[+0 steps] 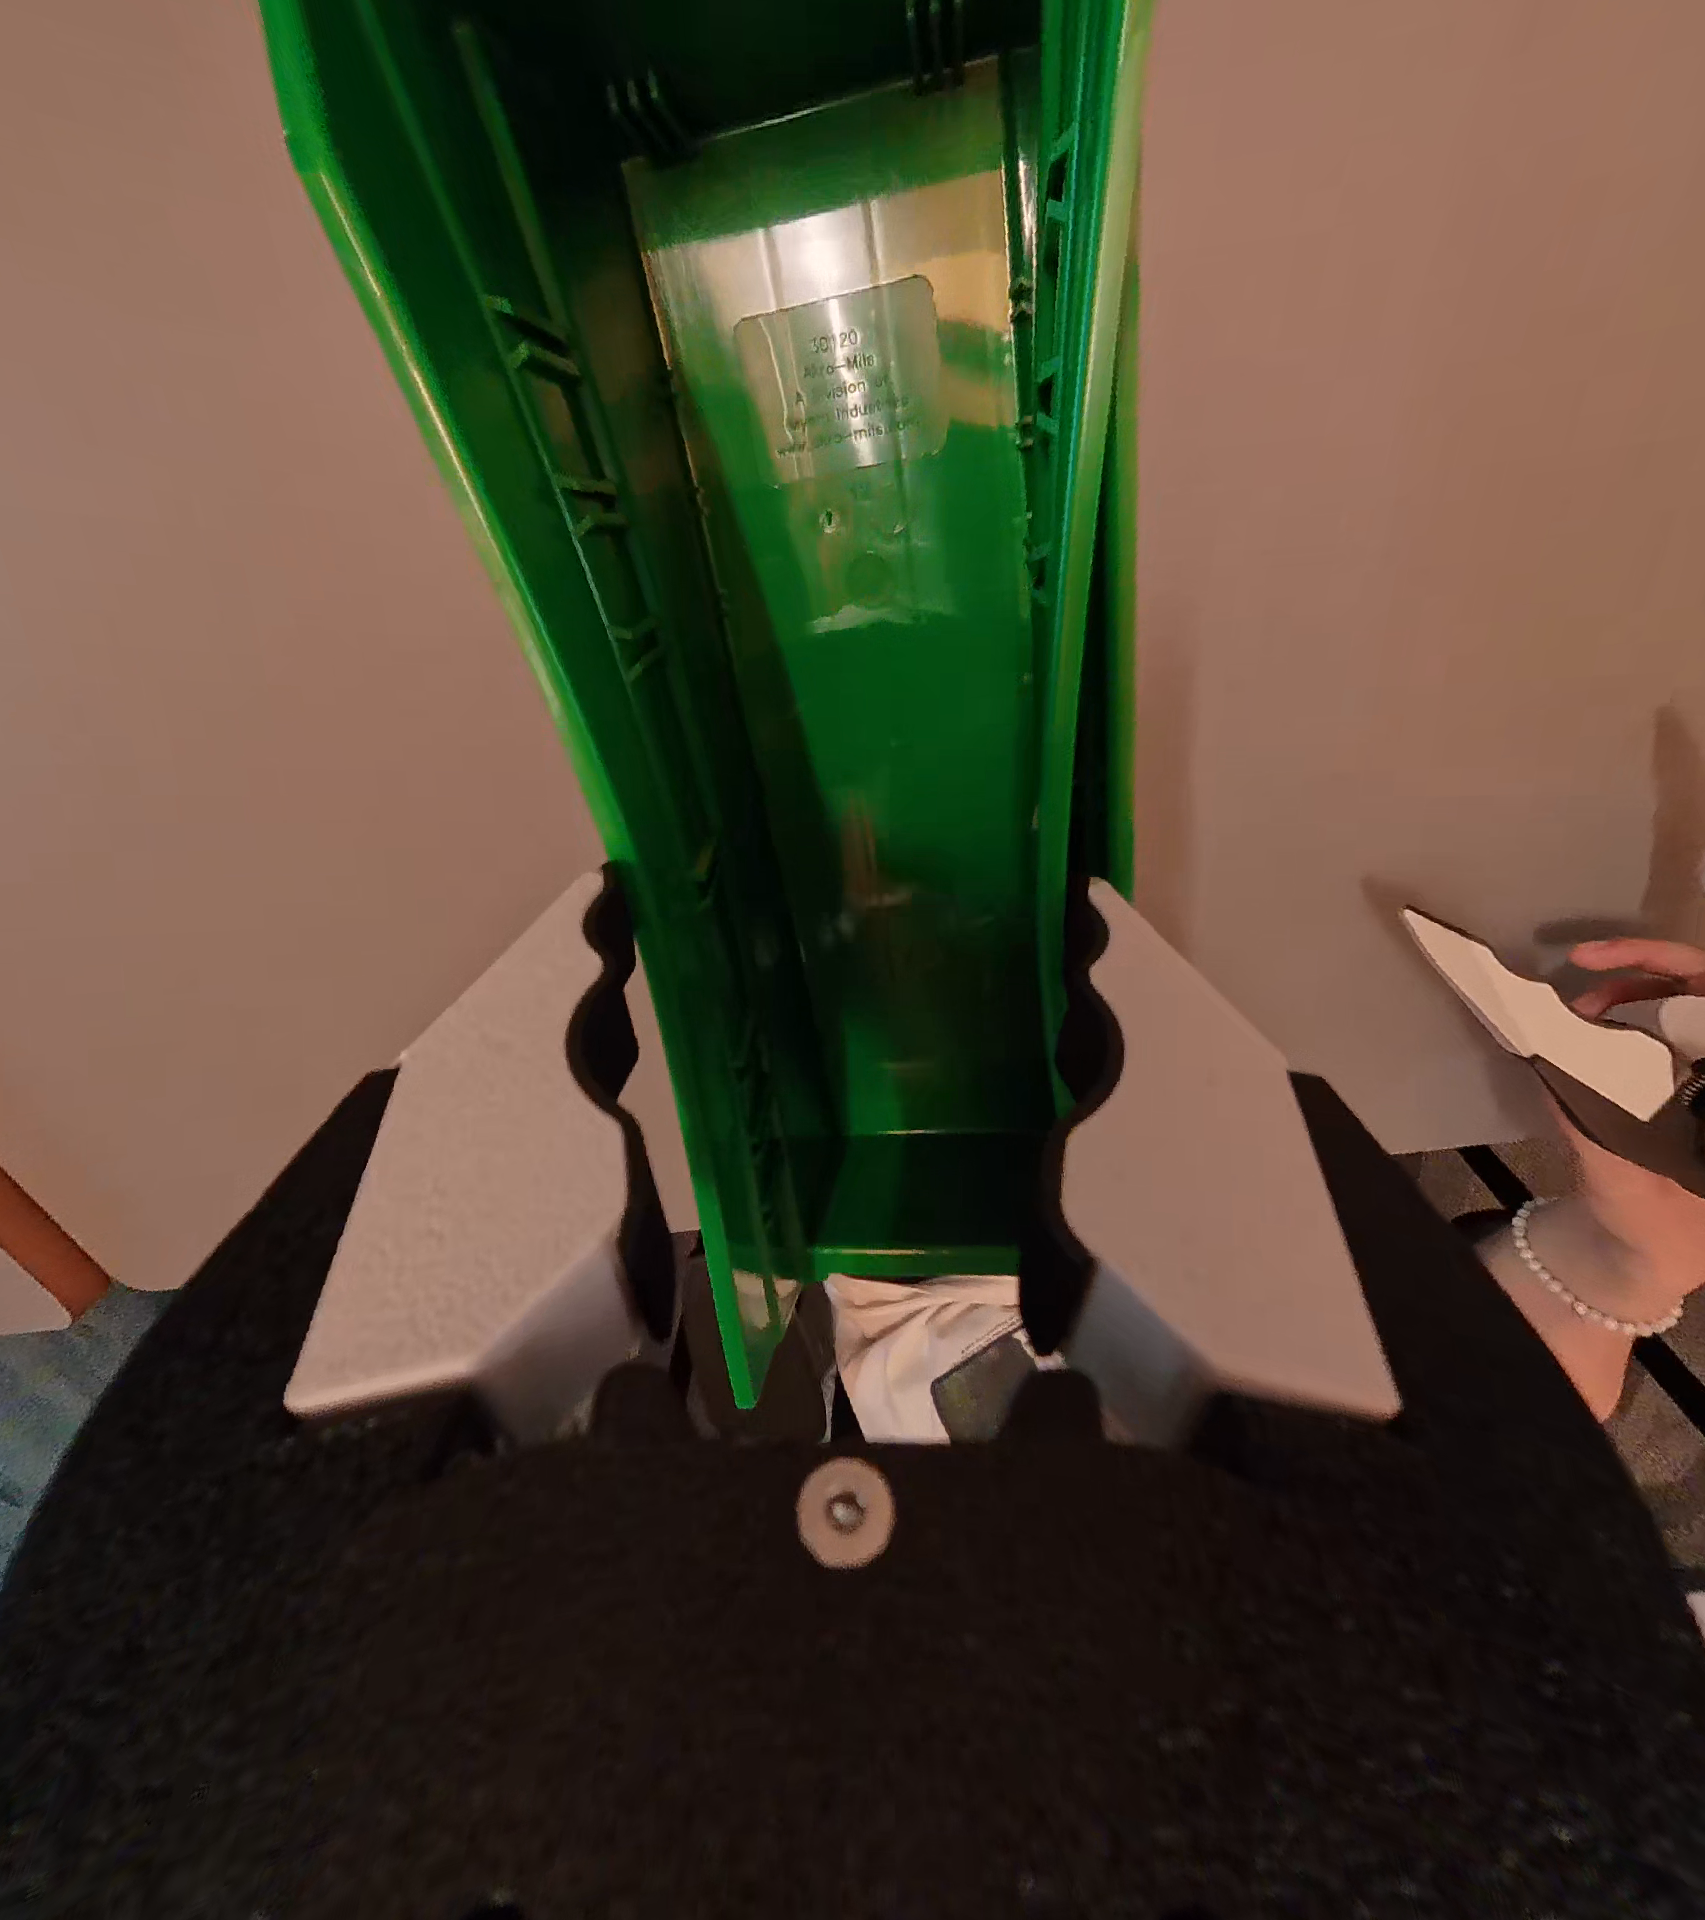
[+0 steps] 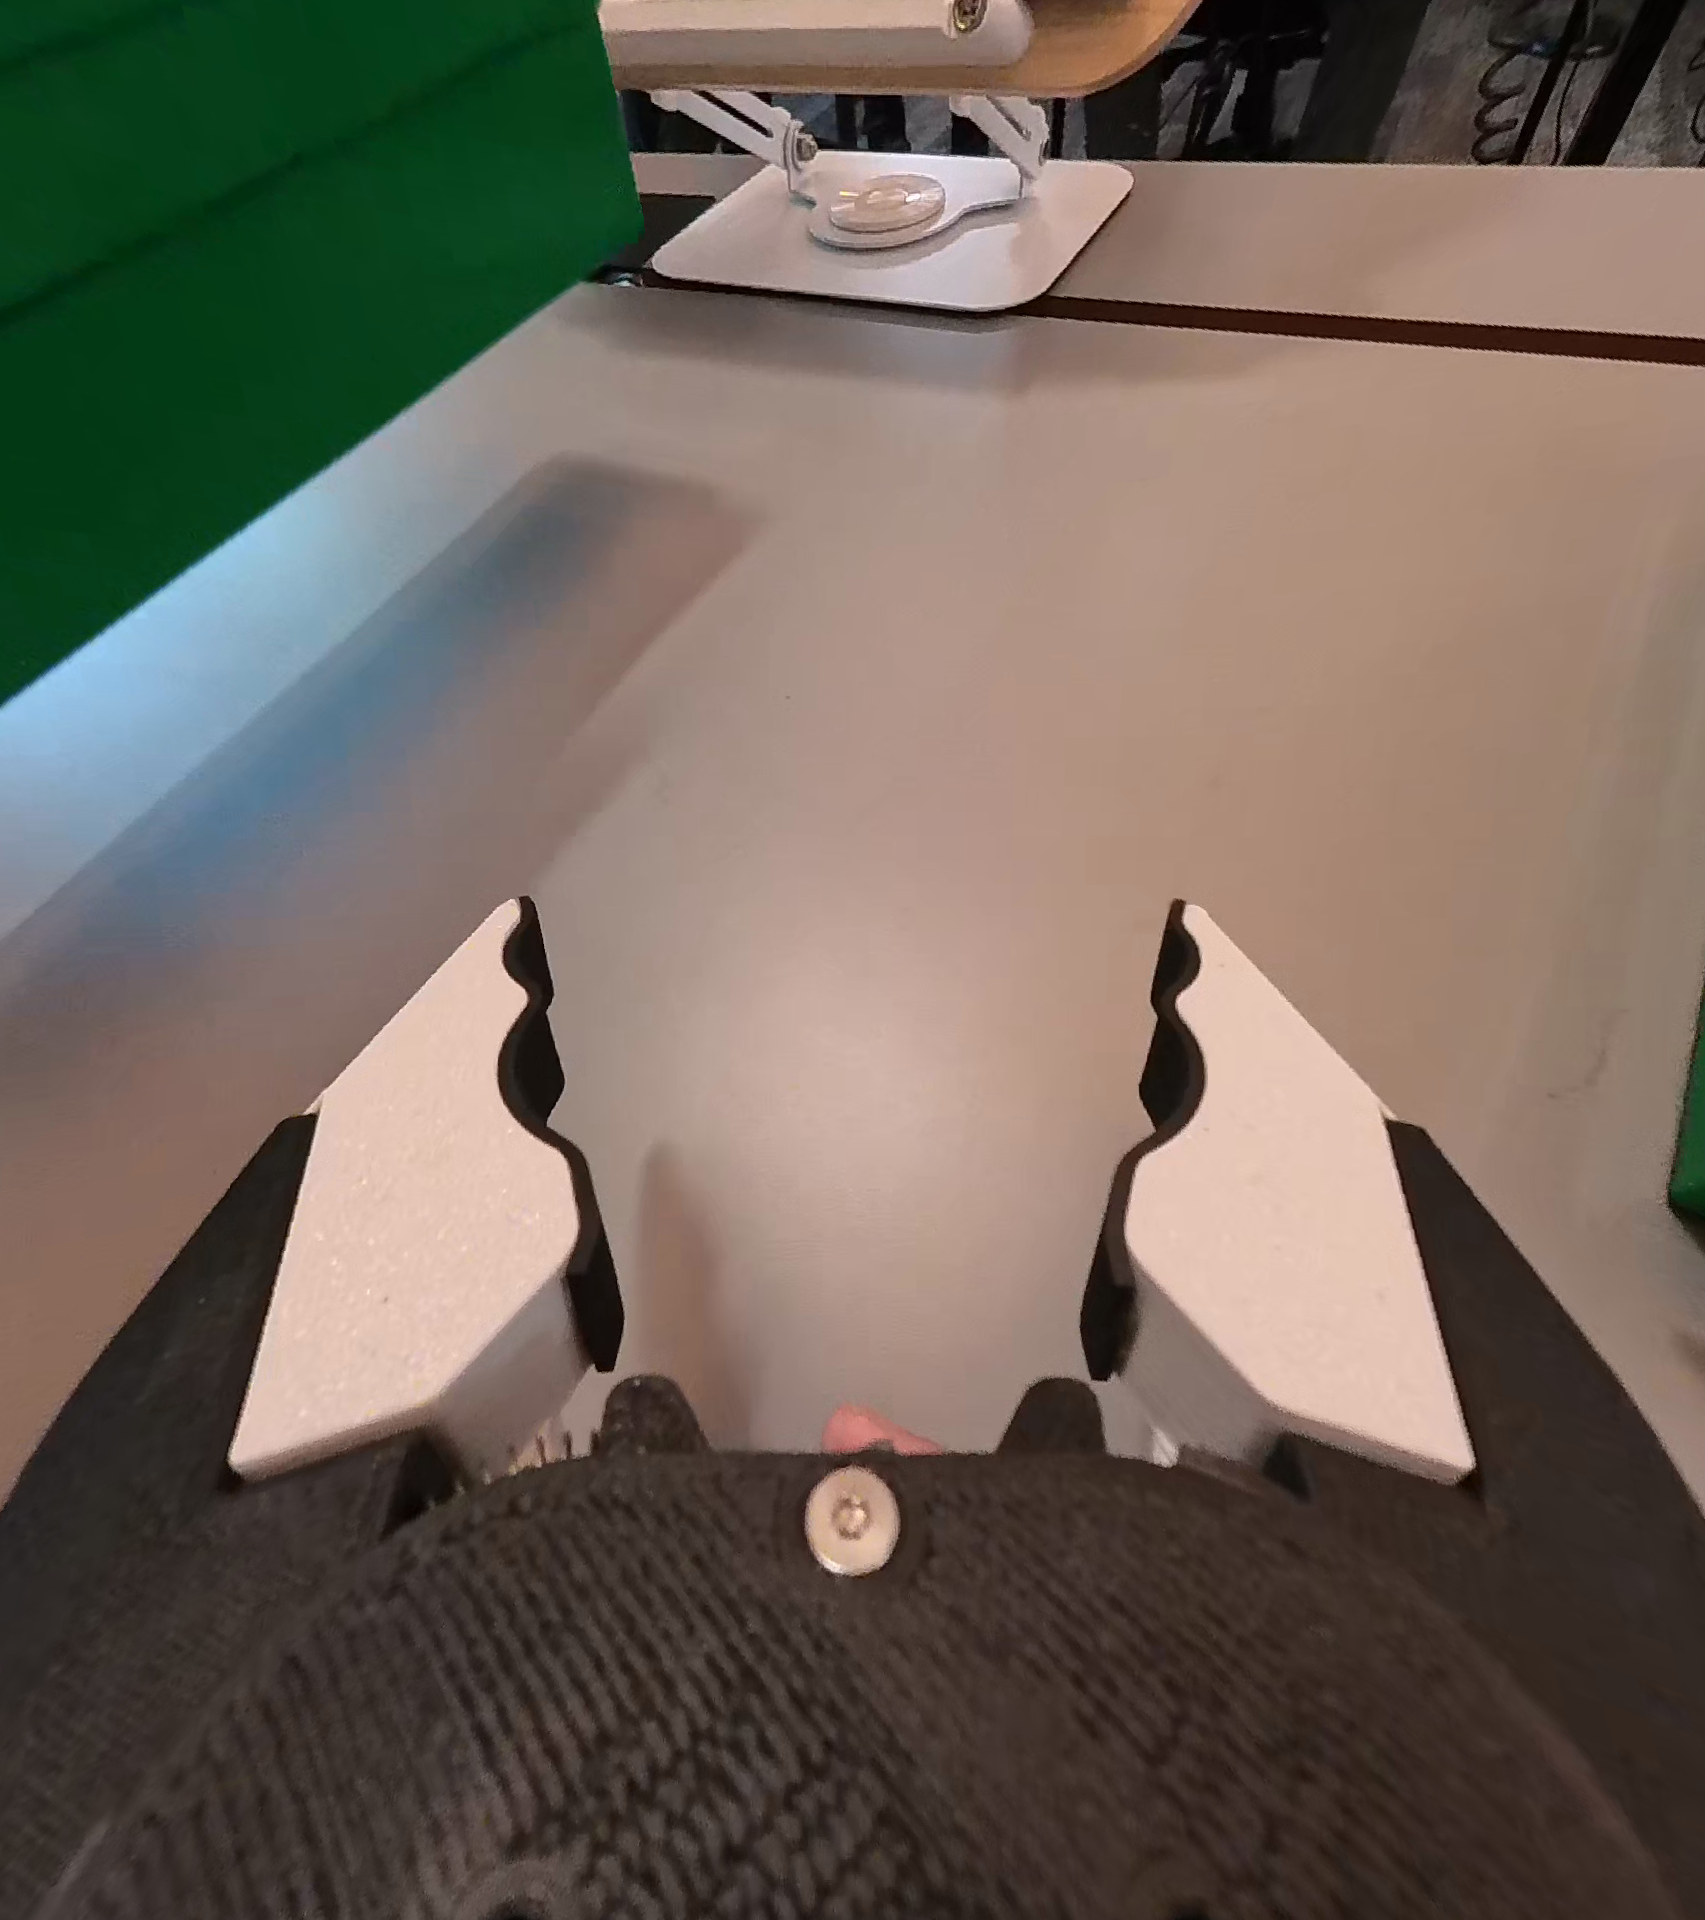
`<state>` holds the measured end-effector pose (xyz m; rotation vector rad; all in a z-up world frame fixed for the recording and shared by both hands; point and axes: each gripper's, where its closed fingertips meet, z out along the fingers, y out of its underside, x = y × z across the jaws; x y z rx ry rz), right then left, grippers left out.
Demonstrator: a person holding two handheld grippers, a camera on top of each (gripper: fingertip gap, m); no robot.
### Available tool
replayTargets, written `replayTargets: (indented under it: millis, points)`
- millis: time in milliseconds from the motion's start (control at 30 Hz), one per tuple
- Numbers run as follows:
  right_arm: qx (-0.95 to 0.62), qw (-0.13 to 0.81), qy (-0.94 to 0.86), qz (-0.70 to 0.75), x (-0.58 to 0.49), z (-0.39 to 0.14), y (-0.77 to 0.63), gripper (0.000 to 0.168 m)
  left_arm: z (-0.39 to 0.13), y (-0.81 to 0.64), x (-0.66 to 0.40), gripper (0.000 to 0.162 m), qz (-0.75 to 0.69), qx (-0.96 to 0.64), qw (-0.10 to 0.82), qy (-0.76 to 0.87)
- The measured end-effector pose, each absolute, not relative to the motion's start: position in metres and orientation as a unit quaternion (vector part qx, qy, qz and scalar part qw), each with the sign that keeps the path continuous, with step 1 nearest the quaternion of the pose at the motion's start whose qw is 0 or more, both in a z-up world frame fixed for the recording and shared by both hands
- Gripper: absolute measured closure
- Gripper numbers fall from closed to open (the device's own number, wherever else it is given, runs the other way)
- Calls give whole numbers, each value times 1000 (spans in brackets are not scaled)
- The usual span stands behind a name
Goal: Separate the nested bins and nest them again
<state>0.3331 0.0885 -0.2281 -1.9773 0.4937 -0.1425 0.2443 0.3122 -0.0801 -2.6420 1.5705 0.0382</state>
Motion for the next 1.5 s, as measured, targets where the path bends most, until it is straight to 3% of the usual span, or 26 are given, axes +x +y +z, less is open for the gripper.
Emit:
replayTargets:
  millis: [567, 867, 1500]
  points:
    - [-823, 523, 215, -55, 337, -229, 85, 53, -62, 310, 249, 84, 20, -852, 41, 521]
    - [-823, 523, 215, -56, 338, -228, 83, 53, -93, 309, 240, 85, 27, -852, 13, 522]
    - [-828, 520, 203, -56, 331, -228, 88, 53, -36, 323, 235, 82, 38, -852, 57, 519]
